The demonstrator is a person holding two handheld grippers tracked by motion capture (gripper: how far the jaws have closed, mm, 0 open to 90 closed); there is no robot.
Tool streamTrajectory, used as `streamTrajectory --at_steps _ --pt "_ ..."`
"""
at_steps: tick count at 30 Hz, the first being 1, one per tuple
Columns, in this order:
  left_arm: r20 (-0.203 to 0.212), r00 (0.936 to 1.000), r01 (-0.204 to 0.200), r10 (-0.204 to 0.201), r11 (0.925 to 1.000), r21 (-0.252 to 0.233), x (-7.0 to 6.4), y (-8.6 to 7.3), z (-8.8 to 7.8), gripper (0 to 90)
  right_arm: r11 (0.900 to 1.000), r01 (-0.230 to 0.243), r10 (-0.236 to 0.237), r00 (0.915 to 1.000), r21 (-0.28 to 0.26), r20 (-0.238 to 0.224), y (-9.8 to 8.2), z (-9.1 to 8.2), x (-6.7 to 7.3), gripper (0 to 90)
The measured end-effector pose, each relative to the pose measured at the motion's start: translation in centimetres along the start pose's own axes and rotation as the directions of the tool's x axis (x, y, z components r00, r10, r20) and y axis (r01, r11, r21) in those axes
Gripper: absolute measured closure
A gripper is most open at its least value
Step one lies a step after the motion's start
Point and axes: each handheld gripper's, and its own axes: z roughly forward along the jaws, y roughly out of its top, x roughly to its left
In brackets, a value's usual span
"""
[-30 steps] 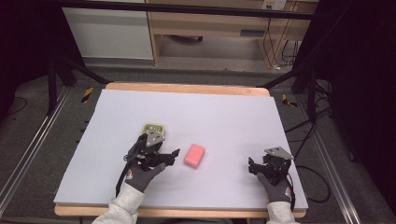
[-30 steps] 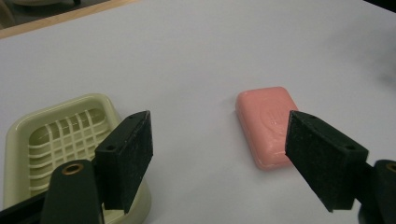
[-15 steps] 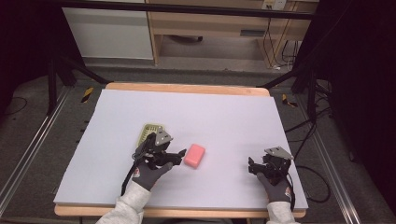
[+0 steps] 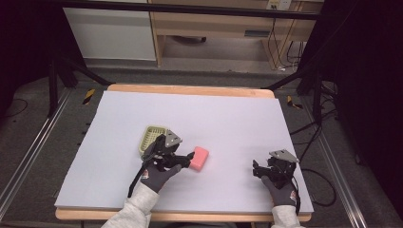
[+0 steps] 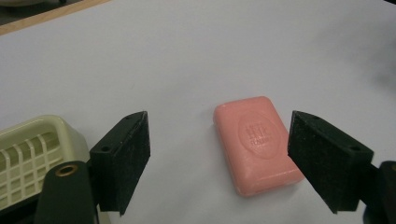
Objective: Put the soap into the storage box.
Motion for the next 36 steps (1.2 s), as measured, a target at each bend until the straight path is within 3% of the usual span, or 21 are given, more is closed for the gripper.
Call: streamTrajectory --at_steps 36 --pt "0.016 0.9992 -0.037 0.036 0.9965 0.075 -2.2 0.3 3.8 19.2 1.0 0.014 -0.014 0.9999 0.003 -0.002 0.0 0.2 0.1 5.8"
